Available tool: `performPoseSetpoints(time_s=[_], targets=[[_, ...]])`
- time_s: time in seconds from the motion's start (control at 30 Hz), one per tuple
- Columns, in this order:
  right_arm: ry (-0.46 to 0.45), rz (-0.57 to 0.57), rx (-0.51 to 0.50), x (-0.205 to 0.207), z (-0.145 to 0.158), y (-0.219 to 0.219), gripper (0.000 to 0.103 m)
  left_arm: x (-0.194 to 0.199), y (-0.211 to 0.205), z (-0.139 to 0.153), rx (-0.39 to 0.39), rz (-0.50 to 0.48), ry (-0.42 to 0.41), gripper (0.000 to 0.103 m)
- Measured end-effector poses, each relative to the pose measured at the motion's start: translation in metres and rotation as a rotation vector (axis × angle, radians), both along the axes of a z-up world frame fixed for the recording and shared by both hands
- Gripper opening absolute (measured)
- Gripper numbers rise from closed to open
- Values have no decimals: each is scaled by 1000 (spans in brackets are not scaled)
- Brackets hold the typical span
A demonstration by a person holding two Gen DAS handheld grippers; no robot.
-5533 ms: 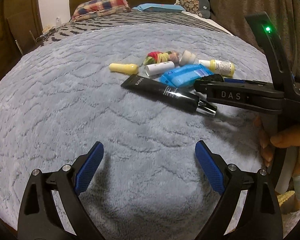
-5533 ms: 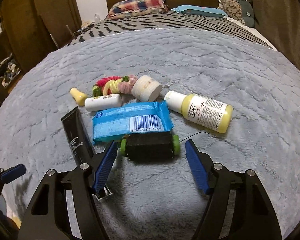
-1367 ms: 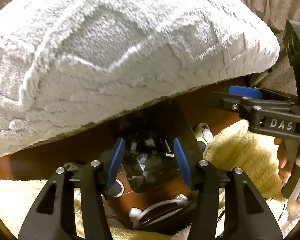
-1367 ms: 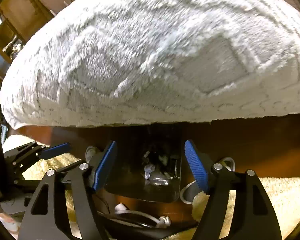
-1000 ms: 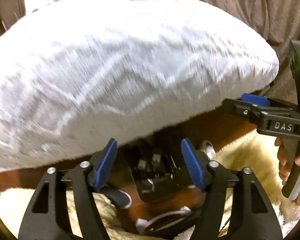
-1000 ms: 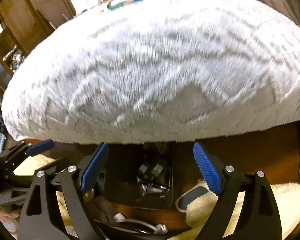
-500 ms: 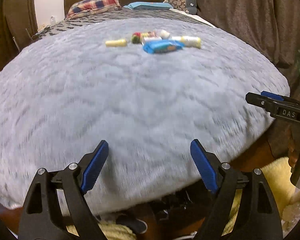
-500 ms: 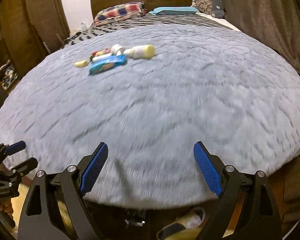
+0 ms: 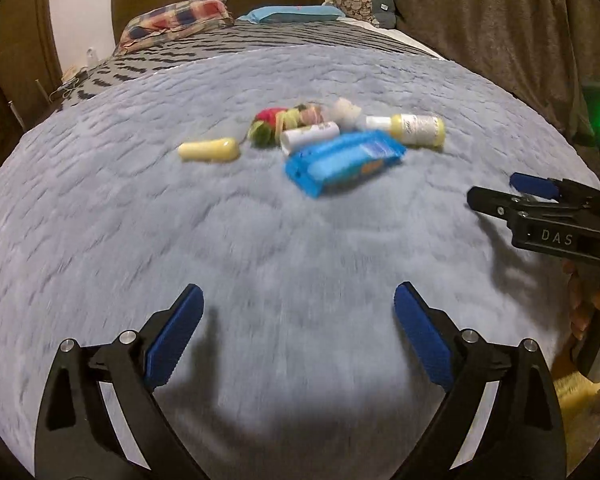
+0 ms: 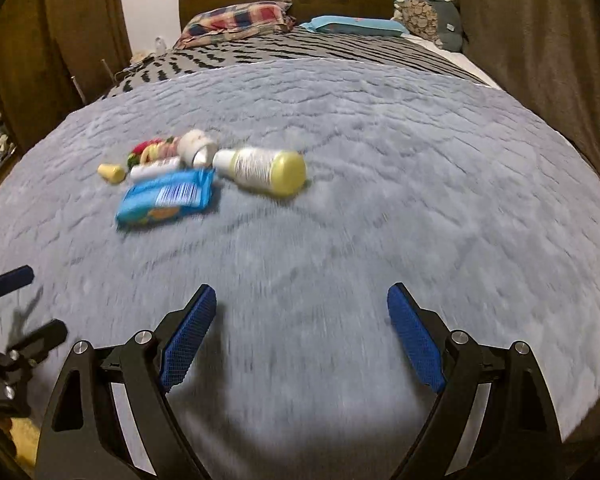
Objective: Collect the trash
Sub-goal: 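Move both tools back over the remaining items on the blanket, then grasp the blue wipes pack with the left tool while the right tool grasps the yellow bottle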
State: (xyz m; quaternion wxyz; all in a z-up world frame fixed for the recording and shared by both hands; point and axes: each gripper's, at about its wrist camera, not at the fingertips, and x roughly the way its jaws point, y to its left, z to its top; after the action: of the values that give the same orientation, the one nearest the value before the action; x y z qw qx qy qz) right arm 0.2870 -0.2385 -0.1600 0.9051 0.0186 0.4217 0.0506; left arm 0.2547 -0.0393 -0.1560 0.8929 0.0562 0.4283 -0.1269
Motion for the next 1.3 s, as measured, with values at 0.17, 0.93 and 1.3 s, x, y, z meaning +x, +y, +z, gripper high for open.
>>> performPoseSetpoints(time_s=[0.17,0.93,1.3], targets=[[8,7,-15,41,-4,4,86,31,-14,-4,20,-20,0,91],[50,49,-3,101,-6,6,35,108,-59,-15,0,-134,35,85],[42,38,11,68,-3,-8,33,95,-66,-9,-16,-169,31,43]])
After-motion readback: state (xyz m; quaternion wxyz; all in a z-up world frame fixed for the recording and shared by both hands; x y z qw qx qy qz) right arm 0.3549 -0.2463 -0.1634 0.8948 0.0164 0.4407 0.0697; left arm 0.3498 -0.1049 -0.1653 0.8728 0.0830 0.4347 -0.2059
